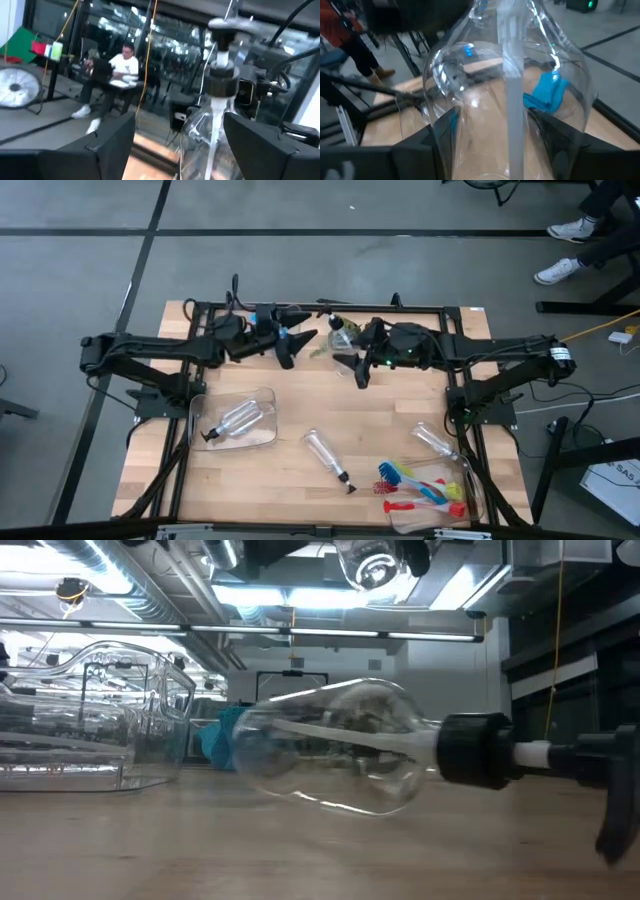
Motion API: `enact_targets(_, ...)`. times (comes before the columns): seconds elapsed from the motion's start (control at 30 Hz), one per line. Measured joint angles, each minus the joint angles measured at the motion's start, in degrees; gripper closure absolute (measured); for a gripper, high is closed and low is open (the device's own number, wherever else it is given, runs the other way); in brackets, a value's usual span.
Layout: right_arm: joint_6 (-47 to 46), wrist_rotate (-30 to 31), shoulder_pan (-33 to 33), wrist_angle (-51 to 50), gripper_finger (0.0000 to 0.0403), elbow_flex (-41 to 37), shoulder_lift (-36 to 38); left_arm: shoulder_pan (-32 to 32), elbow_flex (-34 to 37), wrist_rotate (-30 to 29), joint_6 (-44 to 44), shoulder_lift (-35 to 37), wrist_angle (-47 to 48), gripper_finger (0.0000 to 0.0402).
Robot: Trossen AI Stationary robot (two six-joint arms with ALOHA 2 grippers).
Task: Pick & Place Kitchen Sink Supplies
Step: Put the transparent soap dispenser into the middle transparent bin
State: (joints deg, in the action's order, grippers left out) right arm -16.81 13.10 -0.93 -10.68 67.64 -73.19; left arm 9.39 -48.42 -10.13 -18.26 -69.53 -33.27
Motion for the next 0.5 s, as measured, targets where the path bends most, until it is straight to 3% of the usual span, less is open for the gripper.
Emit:
enact_targets(0.2, -0.7, 0.8, 0.0, 1.8, 0.0187, 0.0, -0.4, 0.0, -2.3, 2.8, -0.2, -5.8, -7.3, 0.0107)
enact_targets(0.5, -1.2, 0.8, 0.0, 2.8, 0.0187, 0.0, -1.3, 0.2, -6.5, 5.2, 1.5, -9.5, -8.1, 0.0107)
